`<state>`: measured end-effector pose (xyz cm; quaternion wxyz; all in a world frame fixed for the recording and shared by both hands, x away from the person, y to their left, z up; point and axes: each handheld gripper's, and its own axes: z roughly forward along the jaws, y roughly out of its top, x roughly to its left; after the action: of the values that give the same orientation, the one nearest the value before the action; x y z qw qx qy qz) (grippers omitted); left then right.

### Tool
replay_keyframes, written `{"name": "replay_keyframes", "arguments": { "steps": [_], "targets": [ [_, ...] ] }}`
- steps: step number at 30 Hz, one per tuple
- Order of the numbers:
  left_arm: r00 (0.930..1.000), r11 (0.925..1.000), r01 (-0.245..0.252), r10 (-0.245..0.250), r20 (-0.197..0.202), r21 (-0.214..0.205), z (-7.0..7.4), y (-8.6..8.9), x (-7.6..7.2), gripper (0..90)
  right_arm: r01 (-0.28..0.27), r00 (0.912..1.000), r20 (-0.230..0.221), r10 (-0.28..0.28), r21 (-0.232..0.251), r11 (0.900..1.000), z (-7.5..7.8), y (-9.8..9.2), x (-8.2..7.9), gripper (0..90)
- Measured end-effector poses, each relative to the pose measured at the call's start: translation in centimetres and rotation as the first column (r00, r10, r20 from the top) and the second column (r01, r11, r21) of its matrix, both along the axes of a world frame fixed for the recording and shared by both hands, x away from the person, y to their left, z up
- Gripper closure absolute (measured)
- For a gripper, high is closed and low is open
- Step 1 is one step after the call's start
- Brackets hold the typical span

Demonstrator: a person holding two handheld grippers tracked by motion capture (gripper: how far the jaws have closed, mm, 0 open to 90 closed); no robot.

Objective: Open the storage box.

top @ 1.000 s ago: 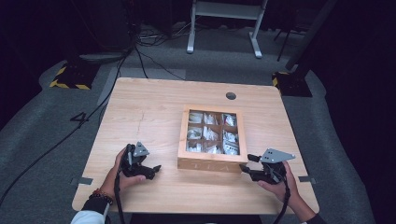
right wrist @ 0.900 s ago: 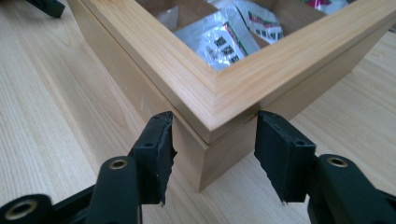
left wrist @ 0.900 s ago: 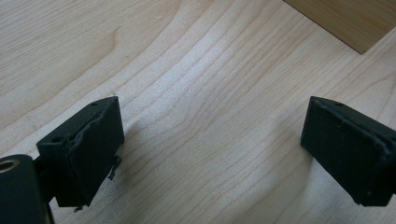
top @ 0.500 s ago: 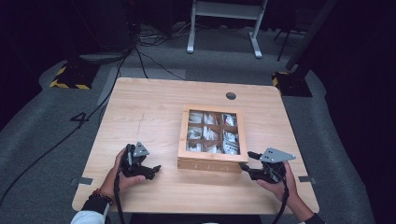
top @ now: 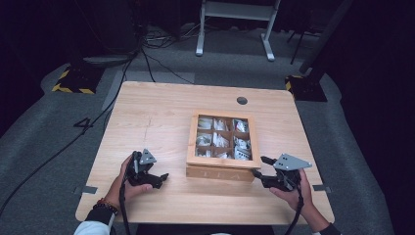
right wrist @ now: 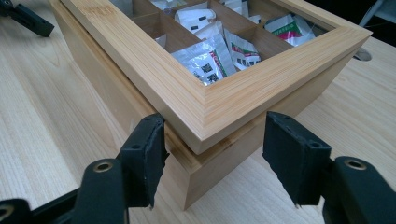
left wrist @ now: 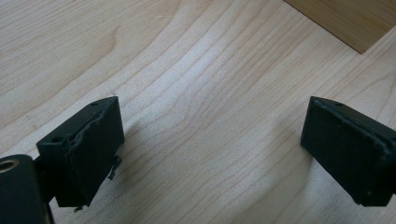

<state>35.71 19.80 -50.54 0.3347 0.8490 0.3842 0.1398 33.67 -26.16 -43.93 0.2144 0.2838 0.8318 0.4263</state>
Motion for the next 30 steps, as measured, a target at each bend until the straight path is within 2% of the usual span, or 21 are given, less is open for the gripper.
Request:
{"name": "replay_keyframes", "arguments": {
  "steps": [3, 5, 6, 7, 8, 11, 12, 14, 16, 17, 18, 19, 21, 26, 29, 30],
  "targets": [
    [1.0, 1.0, -0.003, 0.003, 0.001, 0.0, 0.0, 0.0, 0.0, 6.5, 0.002, 1.0, 0.004, -0.002, 0.004, 1.0, 0.2, 0.0, 0.0, 39.2],
    [0.9999, 0.9998, 0.014, -0.013, -0.005, 0.014, 0.2, 0.0, -0.1, 6.9, 0.0, 1.0, 0.007, 0.0, 0.003, 1.0, 0.2, 0.0, 0.0, 39.2],
    [0.9997, 0.9996, 0.021, -0.021, -0.012, 0.017, 0.4, -0.1, -0.2, 8.9, -0.003, 1.0, 0.006, 0.003, 0.005, 1.0, 0.3, 0.0, 0.0, 39.2],
    [0.9988, 0.9988, 0.048, -0.048, -0.009, 0.014, 0.5, -0.2, -0.2, 19.3, -0.004, 1.0, 0.005, 0.003, 0.008, 1.0, 0.4, 0.0, 0.1, 39.2],
    [0.9973, 0.9973, 0.074, -0.074, -0.008, 0.005, 0.6, -0.4, -0.3, 20.6, -0.006, 1.0, 0.008, 0.006, 0.009, 0.9999, 0.4, 0.1, 0.1, 39.2],
    [0.9922, 0.9929, 0.119, -0.118, 0.038, -0.007, 1.5, -1.3, -0.6, 16.0, -0.011, 0.9999, 0.009, 0.011, 0.009, 0.9999, 0.6, 0.2, 0.1, 38.7],
    [0.9897, 0.9913, 0.131, -0.13, 0.06, -0.01, 1.9, -1.7, -0.6, 17.1, -0.011, 0.9999, 0.011, 0.011, 0.011, 0.9999, 0.7, 0.2, 0.2, 37.9],
    [0.9826, 0.9888, 0.149, -0.149, 0.111, 0.003, 3.0, -2.7, -0.7, 18.6, -0.009, 1.0, 0.001, 0.009, 0.021, 0.9997, 0.9, 0.2, 0.3, 37.0],
    [0.9742, 0.9855, 0.168, -0.163, 0.156, -0.022, 4.2, -3.7, -0.9, 18.4, -0.007, 1.0, -0.004, 0.007, 0.025, 0.9997, 1.2, 0.2, 0.5, 36.9],
    [0.9694, 0.9845, 0.175, -0.17, 0.177, -0.012, 4.8, -4.2, -1.0, 19.2, -0.006, 1.0, -0.002, 0.006, 0.029, 0.9995, 1.5, 0.2, 0.5, 37.0],
    [0.9621, 0.9836, 0.18, -0.177, 0.208, 0.002, 5.3, -4.7, -1.1, 19.2, -0.006, 1.0, -0.002, 0.006, 0.029, 0.9995, 1.5, 0.2, 0.5, 37.0],
    [0.9559, 0.982, 0.189, -0.183, 0.23, -0.004, 5.8, -5.1, -1.2, 19.8, -0.004, 1.0, -0.005, 0.004, 0.033, 0.9995, 1.6, 0.2, 0.5, 36.9],
    [0.9465, 0.9788, 0.204, -0.193, 0.258, -0.015, 6.8, -5.7, -1.3, 20.4, -0.002, 1.0, -0.007, 0.002, 0.034, 0.9994, 1.8, 0.2, 0.6, 36.8],
    [0.9375, 0.9802, 0.198, -0.187, 0.293, -0.007, 7.8, -6.8, -1.1, 22.2, 0.0, 1.0, -0.007, 0.0, 0.038, 0.9993, 2.2, 0.3, 0.7, 36.1],
    [0.9287, 0.9794, 0.202, -0.193, 0.316, 0.006, 8.3, -7.4, -1.1, 23.5, 0.003, 1.0, 0.001, -0.003, 0.035, 0.9994, 2.4, 0.4, 0.7, 34.8],
    [0.9225, 0.9797, 0.201, -0.191, 0.335, 0.005, 8.4, -7.5, -1.1, 24.4, 0.003, 1.0, 0.002, -0.003, 0.033, 0.9994, 2.5, 0.5, 0.8, 34.3]
  ]
}}
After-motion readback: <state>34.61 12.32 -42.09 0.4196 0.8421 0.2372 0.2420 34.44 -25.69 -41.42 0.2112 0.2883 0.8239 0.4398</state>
